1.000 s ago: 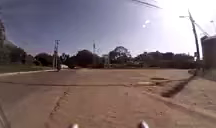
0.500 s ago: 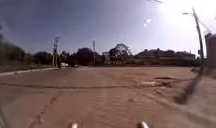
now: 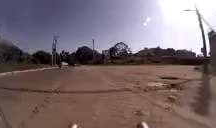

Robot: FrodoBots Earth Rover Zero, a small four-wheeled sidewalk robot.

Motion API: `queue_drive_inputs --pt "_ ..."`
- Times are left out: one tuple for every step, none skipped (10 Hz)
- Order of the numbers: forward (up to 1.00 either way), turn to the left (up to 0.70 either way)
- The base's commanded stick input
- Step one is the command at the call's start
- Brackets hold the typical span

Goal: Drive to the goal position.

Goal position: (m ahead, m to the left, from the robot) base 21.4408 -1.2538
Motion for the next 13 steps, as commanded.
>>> queue_drive_inputs --pt "1.0 0.0" --pt "1.0 0.0" --pt "1.0 0.0" --pt "1.0 0.0" --pt "1.0 0.0" --pt "1.0 0.0" --pt "1.0 0.28" --pt "1.0 0.29" --pt "1.0 0.13" --pt "1.0 0.0" --pt "1.0 0.0" --pt "1.0 0.0" --pt "1.0 0.0"
